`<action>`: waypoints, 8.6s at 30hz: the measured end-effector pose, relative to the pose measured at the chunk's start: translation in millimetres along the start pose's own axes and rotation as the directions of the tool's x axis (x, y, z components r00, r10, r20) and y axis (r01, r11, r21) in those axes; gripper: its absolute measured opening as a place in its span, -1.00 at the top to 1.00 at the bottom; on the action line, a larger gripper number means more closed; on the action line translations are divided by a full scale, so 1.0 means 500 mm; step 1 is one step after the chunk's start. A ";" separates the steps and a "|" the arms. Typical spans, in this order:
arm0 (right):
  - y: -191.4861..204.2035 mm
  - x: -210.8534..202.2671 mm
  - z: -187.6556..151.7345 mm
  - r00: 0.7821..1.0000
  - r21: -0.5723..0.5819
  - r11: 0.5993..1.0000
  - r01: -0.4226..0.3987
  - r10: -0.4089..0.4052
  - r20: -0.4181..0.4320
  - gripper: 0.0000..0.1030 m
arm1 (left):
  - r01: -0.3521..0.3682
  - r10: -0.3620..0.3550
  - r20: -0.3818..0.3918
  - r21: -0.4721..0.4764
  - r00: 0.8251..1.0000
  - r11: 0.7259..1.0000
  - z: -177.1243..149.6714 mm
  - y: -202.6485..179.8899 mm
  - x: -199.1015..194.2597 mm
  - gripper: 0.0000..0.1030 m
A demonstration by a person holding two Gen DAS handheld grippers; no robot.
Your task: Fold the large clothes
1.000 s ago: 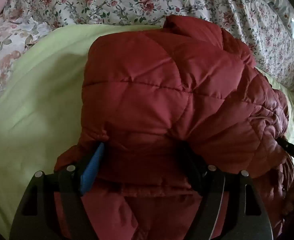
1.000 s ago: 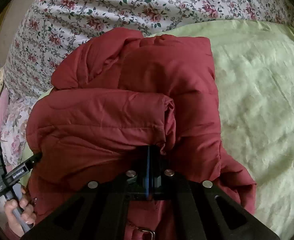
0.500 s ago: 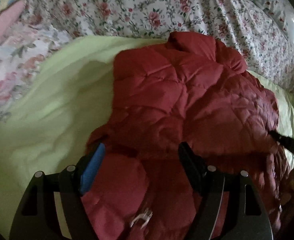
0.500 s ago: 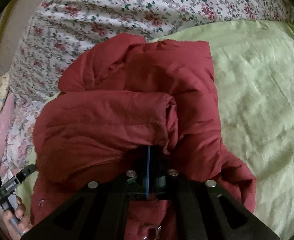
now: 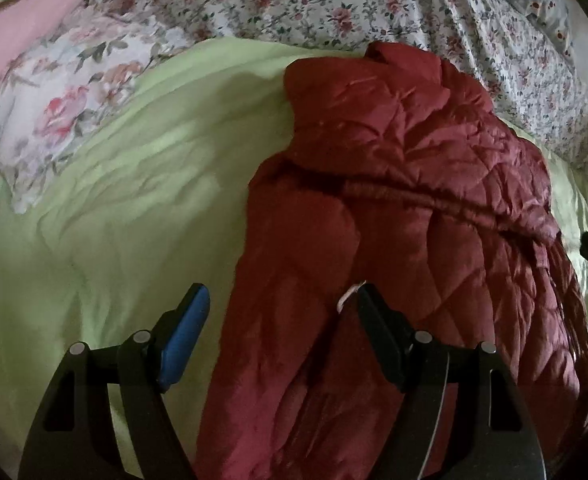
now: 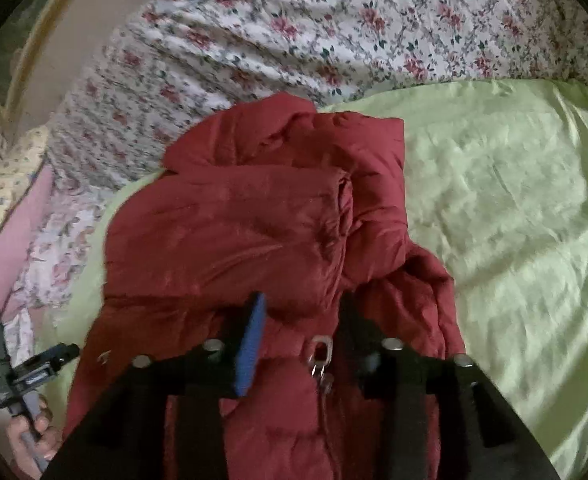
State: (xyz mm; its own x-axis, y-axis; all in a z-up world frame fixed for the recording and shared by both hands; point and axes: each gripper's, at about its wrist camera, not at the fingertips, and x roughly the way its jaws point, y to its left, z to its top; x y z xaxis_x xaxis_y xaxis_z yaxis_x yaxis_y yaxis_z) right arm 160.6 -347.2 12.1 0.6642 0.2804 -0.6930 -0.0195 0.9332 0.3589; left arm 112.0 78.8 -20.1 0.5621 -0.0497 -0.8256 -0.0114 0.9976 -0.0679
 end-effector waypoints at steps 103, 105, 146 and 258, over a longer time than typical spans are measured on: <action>-0.051 -0.238 -0.057 0.934 0.143 0.933 -0.330 0.301 0.191 0.62 | 0.461 -0.458 0.167 0.022 0.873 0.887 0.085 0.037 -0.189 0.71; -0.053 -0.227 -0.036 0.938 0.145 0.938 -0.315 0.285 0.199 0.62 | 0.449 -0.446 0.175 0.025 0.878 0.893 0.106 0.029 -0.185 0.71; -0.147 0.199 0.204 0.987 0.292 0.955 -0.043 -0.005 0.161 0.60 | 0.327 -0.323 0.053 -0.153 0.945 0.933 0.409 -0.042 0.272 0.63; -0.252 0.213 0.124 0.986 0.327 0.934 -0.142 0.162 -0.036 -0.89 | 0.470 -0.476 0.065 -0.322 0.877 0.822 0.248 0.092 0.255 -0.77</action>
State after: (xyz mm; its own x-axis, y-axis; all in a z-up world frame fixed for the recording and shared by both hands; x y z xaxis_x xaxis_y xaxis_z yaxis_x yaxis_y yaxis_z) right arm 280.2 -448.9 -68.4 0.6247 0.4362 -0.6477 0.1319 0.7586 0.6380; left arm 285.4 124.3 -58.9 0.5524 -0.5150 -0.6554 -0.0120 0.7813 -0.6240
